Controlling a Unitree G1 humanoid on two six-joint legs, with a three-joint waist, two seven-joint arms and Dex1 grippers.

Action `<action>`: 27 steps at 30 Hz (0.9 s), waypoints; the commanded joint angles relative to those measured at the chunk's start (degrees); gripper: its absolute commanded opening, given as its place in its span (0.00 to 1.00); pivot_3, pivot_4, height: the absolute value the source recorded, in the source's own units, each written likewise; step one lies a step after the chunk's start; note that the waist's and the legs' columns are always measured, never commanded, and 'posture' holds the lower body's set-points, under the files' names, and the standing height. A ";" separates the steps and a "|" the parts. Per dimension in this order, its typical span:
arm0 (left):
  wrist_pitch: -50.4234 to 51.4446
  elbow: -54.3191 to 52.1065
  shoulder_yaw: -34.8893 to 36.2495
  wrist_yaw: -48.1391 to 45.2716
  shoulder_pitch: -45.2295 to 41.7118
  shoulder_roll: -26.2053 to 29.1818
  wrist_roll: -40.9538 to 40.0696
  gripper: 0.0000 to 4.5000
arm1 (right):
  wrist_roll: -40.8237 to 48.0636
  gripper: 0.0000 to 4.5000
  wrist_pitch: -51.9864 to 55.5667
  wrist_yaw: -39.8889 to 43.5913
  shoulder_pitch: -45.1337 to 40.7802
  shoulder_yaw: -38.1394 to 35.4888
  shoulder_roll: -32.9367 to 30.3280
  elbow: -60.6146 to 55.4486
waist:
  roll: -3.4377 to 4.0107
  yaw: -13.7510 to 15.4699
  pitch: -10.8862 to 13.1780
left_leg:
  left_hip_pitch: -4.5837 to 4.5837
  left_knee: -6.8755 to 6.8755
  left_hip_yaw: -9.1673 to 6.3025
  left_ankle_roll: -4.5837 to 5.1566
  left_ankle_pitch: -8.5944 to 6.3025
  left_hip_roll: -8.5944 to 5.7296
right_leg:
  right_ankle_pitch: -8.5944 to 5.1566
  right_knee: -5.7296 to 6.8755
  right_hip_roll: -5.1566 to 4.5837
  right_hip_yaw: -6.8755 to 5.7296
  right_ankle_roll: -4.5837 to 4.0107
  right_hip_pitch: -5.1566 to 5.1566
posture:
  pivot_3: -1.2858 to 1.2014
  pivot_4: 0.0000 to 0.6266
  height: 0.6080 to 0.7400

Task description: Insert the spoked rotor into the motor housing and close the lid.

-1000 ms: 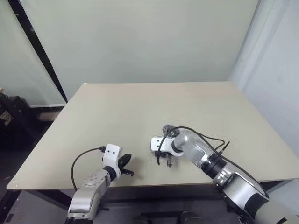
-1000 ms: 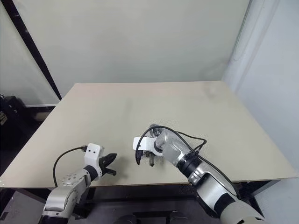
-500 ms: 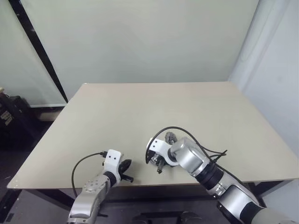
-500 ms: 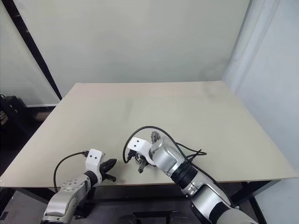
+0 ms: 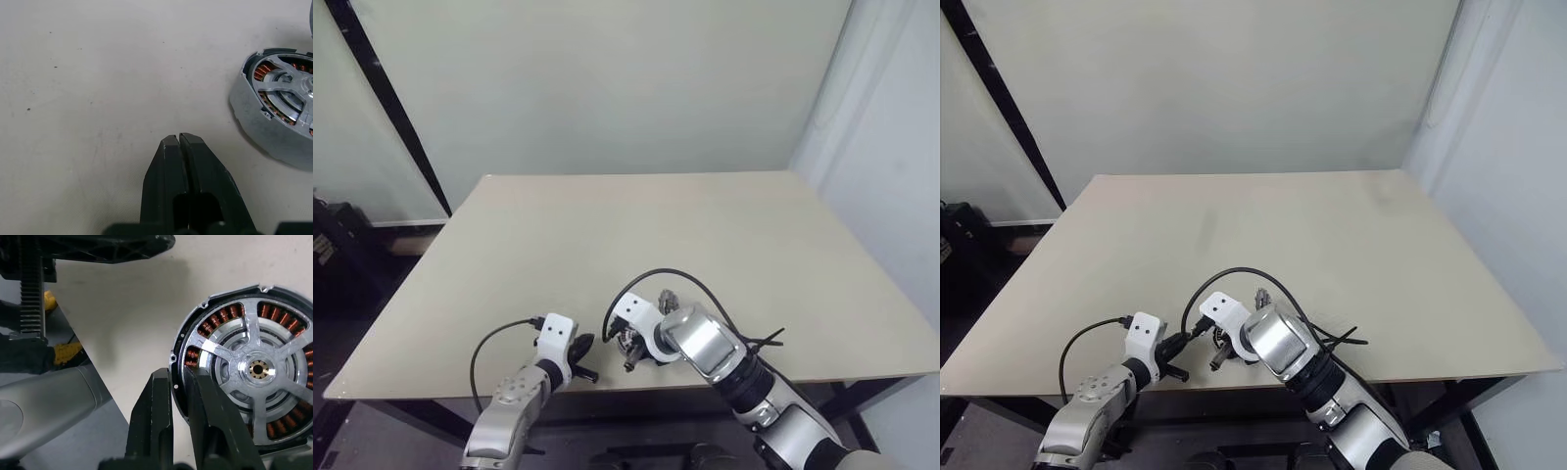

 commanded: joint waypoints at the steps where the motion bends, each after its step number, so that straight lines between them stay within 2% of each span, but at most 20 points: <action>1: -1.18 -2.41 0.07 0.00 -1.17 0.16 0.34 0.00 | 3.03 0.02 -2.98 -0.45 -1.91 1.65 0.15 -0.45 | 0.00 -0.03 0.00 | 0.00 0.00 0.00 0.00 0.00 0.00 | 0.00 0.00 0.01 0.00 0.00 0.00 | 0.52 0.00 1.00; 2: -1.14 -2.42 0.07 -0.04 -1.21 0.12 0.42 0.00 | 3.04 0.02 -4.13 -1.04 -2.13 1.86 0.09 -0.12 | -0.01 -0.04 0.00 | 0.00 0.00 0.00 0.00 0.00 0.01 | 0.00 0.00 0.01 0.00 0.00 0.00 | 0.52 0.00 1.00; 3: -1.13 -2.42 0.05 -0.10 -1.25 0.10 0.50 0.00 | 3.15 0.18 -5.22 -1.27 -2.62 2.14 -0.07 0.28 | -0.01 -0.04 0.00 | -0.01 0.00 0.00 0.00 0.00 0.01 | 0.00 0.00 0.02 0.00 0.00 0.01 | 0.52 0.00 1.00; 5: -1.12 -2.38 0.06 -0.18 -1.33 0.08 0.56 0.00 | 3.85 0.31 -6.53 -1.16 -4.07 2.07 -0.52 1.13 | 0.00 0.00 0.00 | -0.02 0.00 0.00 0.00 0.00 0.01 | 0.00 0.02 0.02 0.00 0.00 0.01 | 0.52 0.00 1.00; 13: -1.40 -2.07 0.03 -0.38 -1.69 0.05 0.54 0.00 | 6.52 0.96 -8.95 -0.40 -5.80 4.28 -3.87 -0.62 | -0.03 0.04 -0.02 | -0.02 0.03 0.01 0.00 0.01 -0.01 | 0.00 -0.01 -0.02 0.00 0.00 0.02 | 0.52 0.00 1.00; 14: -1.45 -2.03 0.04 -0.41 -1.71 0.06 0.52 0.00 | 6.78 0.99 -9.17 -0.64 -5.85 4.20 -4.17 -1.29 | -0.03 0.04 -0.02 | -0.04 0.03 0.01 0.00 0.01 -0.01 | 0.00 -0.01 -0.02 0.01 0.00 0.01 | 0.52 0.00 1.00; 19: -1.50 -2.11 0.39 -0.81 -1.65 0.37 0.31 0.00 | 8.78 0.99 -8.40 -0.51 -8.08 1.73 -7.00 -8.25 | -0.03 0.04 -0.02 | -0.10 0.03 -0.01 0.01 0.01 0.00 | 0.00 0.01 0.00 -0.01 0.00 -0.01 | 0.52 0.00 1.00; 27: -2.75 -2.64 1.37 -2.66 -0.78 1.36 -0.55 0.00 | 13.97 0.99 -5.02 -2.78 -14.12 -12.38 -9.99 -15.04 | -0.03 0.11 -0.02 | -0.11 0.05 -0.01 0.01 0.01 0.00 | 0.00 0.01 -0.01 -0.02 0.00 -0.03 | 0.52 0.00 1.00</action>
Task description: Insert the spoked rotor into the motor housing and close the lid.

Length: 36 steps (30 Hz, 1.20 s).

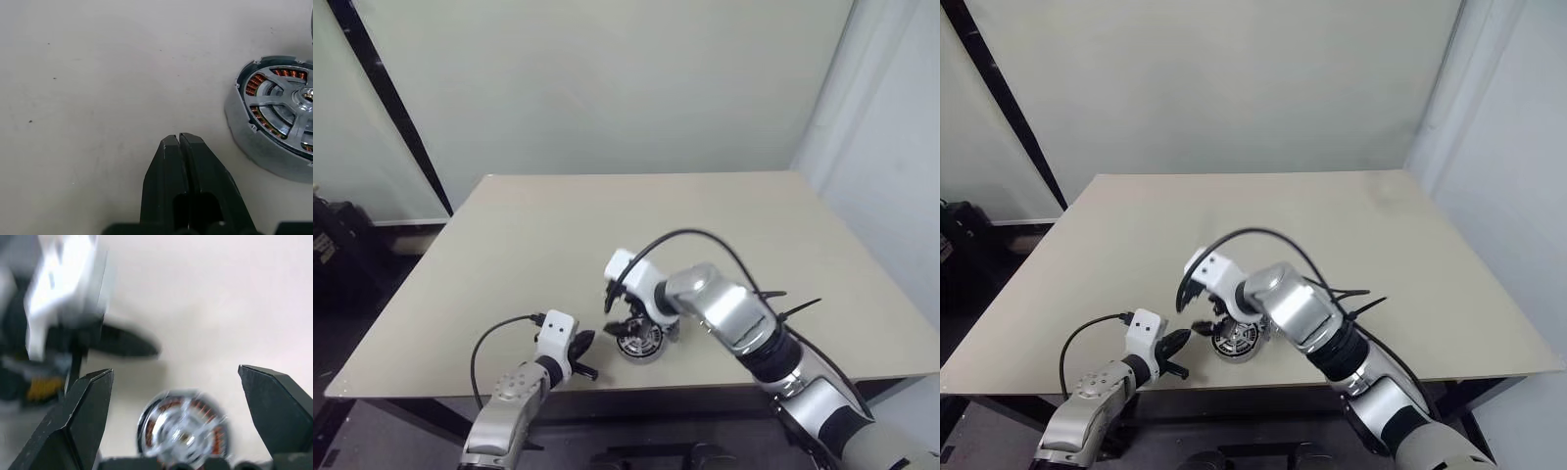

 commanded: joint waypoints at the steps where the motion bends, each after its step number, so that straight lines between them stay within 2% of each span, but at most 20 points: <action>1: -1.93 -2.76 1.16 -1.42 -0.01 0.68 -1.13 0.00 | 1.76 0.99 -0.64 -1.51 -3.50 -6.97 -2.39 -2.24 | 0.00 0.03 0.00 | 0.00 0.00 0.00 0.00 0.00 0.00 | 0.00 -0.02 -0.01 -0.01 0.00 -0.01 | 0.52 0.00 1.00; 5: -3.18 -3.53 1.13 -4.93 0.39 1.53 -2.45 0.00 | -0.07 0.99 -5.39 -2.03 -5.00 -7.78 -10.13 1.50 | 0.00 0.01 0.00 | -0.02 0.02 0.03 0.00 0.00 -0.05 | -0.01 -0.12 -0.09 0.00 -0.01 -0.01 | 0.52 0.00 1.00; 10: -3.66 -3.53 1.26 -6.17 -0.14 2.34 -2.83 0.00 | -3.71 0.99 -11.61 -0.15 -3.06 -1.56 -19.99 5.71 | 0.00 -0.02 0.00 | -0.10 -0.02 0.08 0.01 0.00 -0.04 | -0.05 -0.12 -0.07 0.02 -0.09 -0.02 | 0.52 0.00 1.00; 15: -3.64 -3.67 1.49 -6.33 -0.49 2.75 -2.86 0.00 | -6.91 0.99 -15.80 1.92 1.19 5.61 -24.47 6.64 | 0.00 -0.05 0.00 | -0.13 -0.08 0.11 0.03 0.01 0.00 | -0.03 -0.12 0.01 0.02 -0.05 -0.07 | 0.52 0.00 1.00; 18: -3.52 -3.91 1.65 -6.39 -0.43 3.08 -2.91 0.00 | -6.31 0.99 -17.16 1.88 3.82 6.10 -23.00 6.53 | 0.00 -0.03 0.01 | -0.14 -0.07 0.10 0.04 0.01 0.01 | -0.02 -0.11 0.02 0.03 -0.04 -0.06 | 0.52 0.00 1.00; 23: -3.09 -4.51 2.07 -6.37 -0.20 3.89 -3.03 0.00 | -1.77 0.99 -18.41 -2.03 9.28 1.17 -11.72 6.65 | -0.02 -0.04 0.00 | -0.09 -0.02 0.08 0.04 0.01 0.04 | 0.00 -0.04 0.04 0.05 -0.01 -0.06 | 0.52 0.00 1.00; 26: -2.86 -4.94 2.20 -6.35 -0.03 4.16 -3.20 0.00 | -1.81 0.99 -19.57 -3.82 10.86 0.67 -7.77 7.90 | -0.01 0.06 0.00 | -0.08 -0.01 0.04 0.04 0.02 0.06 | 0.00 0.00 0.05 0.01 -0.01 -0.04 | 0.52 0.00 1.00; 31: -2.36 -6.04 2.62 -6.26 0.44 4.46 -3.23 0.00 | -2.26 0.99 -22.13 -5.02 12.51 1.11 -5.36 10.77 | -0.03 0.01 0.00 | -0.08 0.11 0.08 0.03 0.01 -0.01 | 0.00 -0.05 -0.08 0.03 -0.01 0.04 | 0.52 0.00 1.00; 36: -2.19 -6.68 3.18 -6.27 1.20 4.70 -3.10 0.00 | -0.80 0.99 -24.61 -3.80 12.74 -1.58 -5.59 12.59 | -0.02 0.03 0.00 | -0.05 0.11 0.06 0.03 0.01 -0.01 | 0.00 -0.03 -0.06 0.02 -0.01 0.05 | 0.52 0.00 1.00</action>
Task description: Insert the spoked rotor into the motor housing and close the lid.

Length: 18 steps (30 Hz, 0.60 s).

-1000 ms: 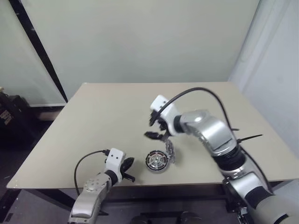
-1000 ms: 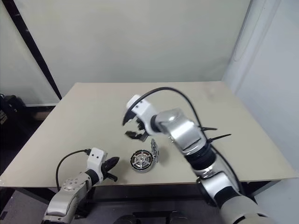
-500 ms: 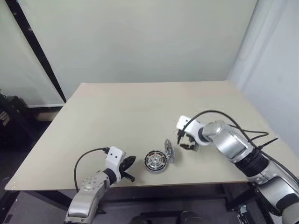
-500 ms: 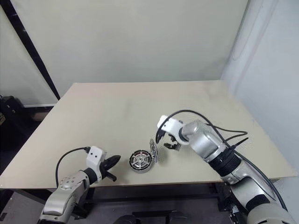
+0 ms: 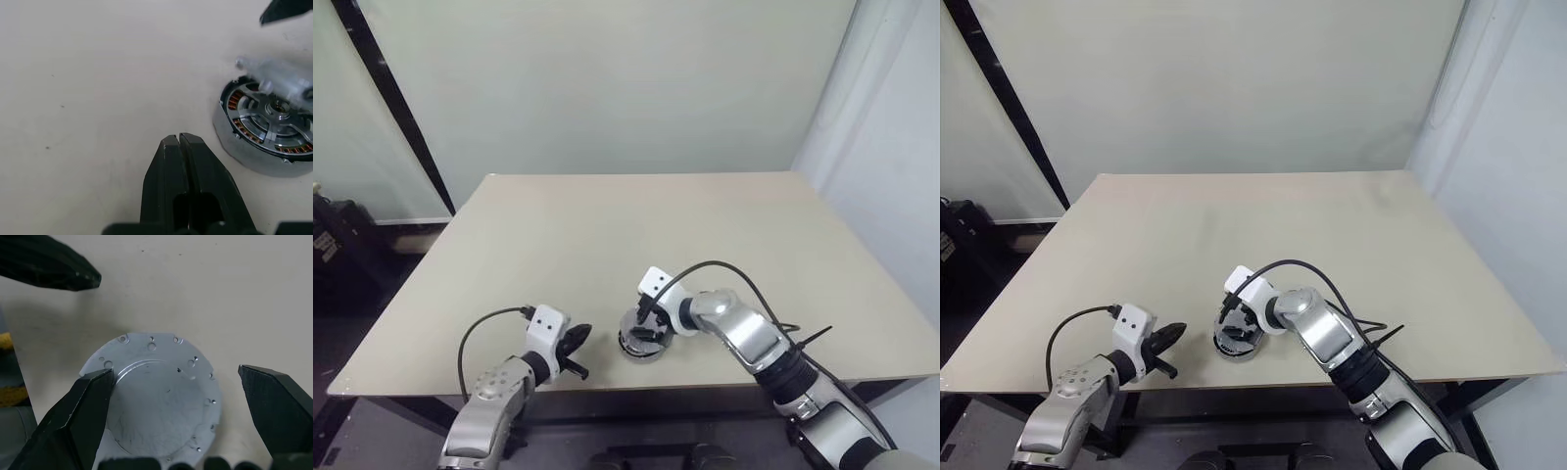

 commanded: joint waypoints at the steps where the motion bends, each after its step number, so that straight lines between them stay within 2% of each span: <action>1: -0.29 -2.81 1.15 0.03 -0.04 0.57 -0.81 0.00 | 1.79 0.99 -2.18 1.22 -1.02 -4.31 -0.87 1.12 | 0.00 0.01 0.00 | 0.02 0.00 -0.02 0.00 0.00 0.01 | 0.00 0.00 0.01 -0.02 0.00 0.02 | 0.52 0.00 1.00; 12: 0.16 -3.56 0.06 -3.52 -0.50 1.10 -2.55 0.00 | 11.75 0.99 -8.90 12.67 -1.44 -13.01 -1.22 7.31 | 0.00 -0.05 0.00 | 0.15 -0.04 -0.02 0.01 0.00 0.02 | 0.00 -0.01 0.05 -0.03 0.00 0.14 | 0.52 0.00 1.00; 18: 1.02 -4.24 0.26 -4.78 -0.92 1.62 -3.30 0.00 | 11.71 0.99 -15.13 17.10 -0.30 -12.57 -2.00 11.37 | 0.00 -0.05 0.00 | 0.18 -0.05 0.00 0.00 0.00 0.03 | 0.00 -0.01 0.06 -0.02 0.00 0.18 | 0.52 0.00 1.00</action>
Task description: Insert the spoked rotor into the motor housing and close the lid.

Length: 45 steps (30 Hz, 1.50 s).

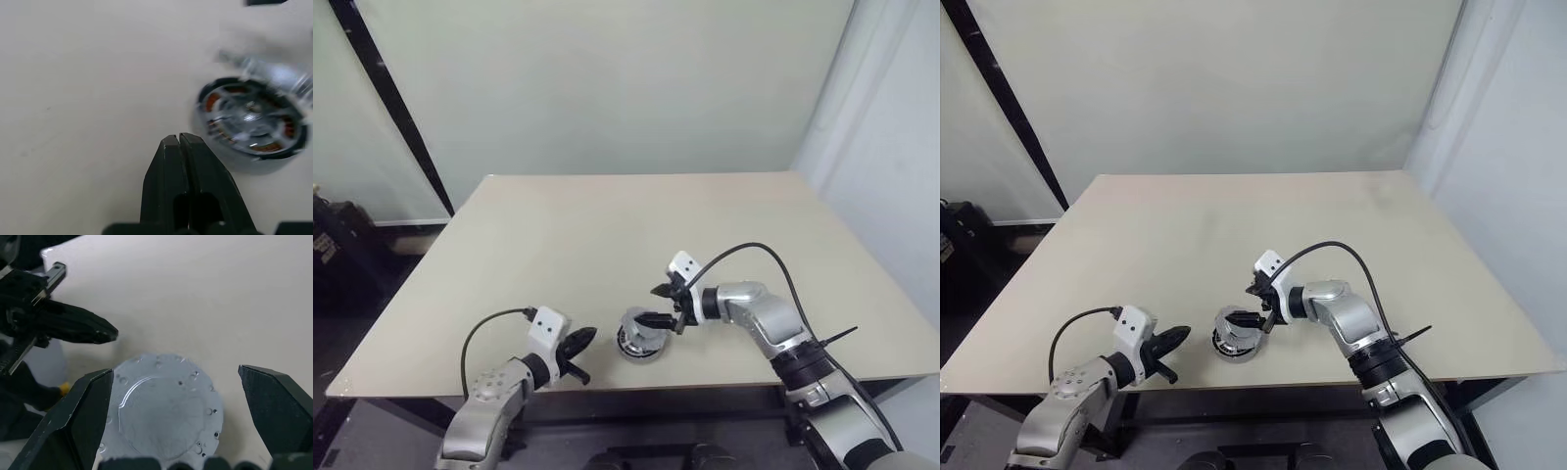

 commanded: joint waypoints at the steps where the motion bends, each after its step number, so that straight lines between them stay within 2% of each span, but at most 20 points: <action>1: -0.24 -2.31 0.43 -0.53 -1.36 0.81 -0.99 0.00 | 0.92 0.99 -4.16 2.39 -0.16 -0.92 0.07 0.98 | 0.00 0.00 0.00 | 0.01 0.00 0.00 0.00 0.00 0.00 | 0.00 0.00 0.00 0.00 0.00 0.02 | 0.52 0.00 1.00; 9: 0.76 -3.79 0.80 -0.86 -1.46 2.06 -1.13 0.00 | -2.13 0.99 -10.81 3.64 0.54 1.41 1.11 7.85 | 0.01 0.00 0.00 | 0.08 0.00 0.00 0.00 0.00 0.00 | 0.00 0.00 0.00 0.01 0.00 0.07 | 0.52 0.00 1.00; 20: 1.43 -4.64 0.96 -0.88 -1.41 2.84 -1.00 0.00 | -3.44 0.99 -14.51 2.71 0.57 0.73 3.51 12.97 | 0.01 0.00 0.01 | 0.13 0.00 -0.01 0.00 0.00 0.00 | 0.00 0.01 0.00 0.01 0.00 0.12 | 0.52 0.00 1.00; 23: 1.37 -4.42 0.85 -0.90 -1.64 2.93 -0.94 0.00 | -3.42 0.87 -14.74 2.60 0.66 0.54 3.78 12.95 | 0.01 0.00 0.01 | 0.14 0.00 -0.01 0.00 0.00 0.00 | 0.00 0.01 0.00 0.01 0.00 0.12 | 0.52 0.00 1.00; 24: 1.35 -4.33 0.80 -0.91 -1.73 2.94 -0.90 0.00 | -3.41 0.79 -14.68 2.59 0.68 0.52 3.82 12.87 | 0.01 0.00 0.01 | 0.14 0.00 -0.01 0.00 0.00 0.00 | 0.00 0.01 0.00 0.01 0.00 0.12 | 0.52 0.00 1.00; 25: 1.30 -4.21 0.71 -0.94 -1.84 2.94 -0.84 0.00 | -3.46 0.73 -14.37 2.60 0.64 0.60 3.82 12.66 | 0.01 0.01 0.01 | 0.14 0.00 -0.01 0.00 0.00 0.00 | 0.00 0.01 0.00 0.01 0.00 0.12 | 0.52 0.00 1.00; 26: 1.25 -4.11 0.64 -0.96 -1.92 2.93 -0.80 0.00 | -3.51 0.72 -14.03 2.59 0.60 0.70 3.81 12.45 | 0.01 0.00 0.01 | 0.14 0.00 -0.01 0.00 0.00 0.00 | 0.00 0.01 0.00 0.01 0.00 0.12 | 0.52 0.00 1.00; 37: 0.85 -2.70 -0.01 -1.09 -2.64 2.71 -0.22 0.00 | -7.34 0.72 -3.78 -0.60 0.30 5.76 4.74 5.43 | 0.02 0.00 0.00 | 0.15 0.00 -0.01 -0.01 0.00 0.00 | 0.00 0.01 0.00 0.01 0.00 0.13 | 0.52 0.00 1.00; 45: 0.59 -1.98 -0.45 -0.62 -2.66 2.19 0.15 0.00 | -12.48 0.72 3.29 -6.47 0.14 9.42 6.19 2.99 | 0.02 -0.01 -0.01 | 0.18 -0.02 -0.01 -0.01 -0.01 0.01 | 0.00 0.01 0.00 0.01 0.00 0.14 | 0.52 0.00 1.00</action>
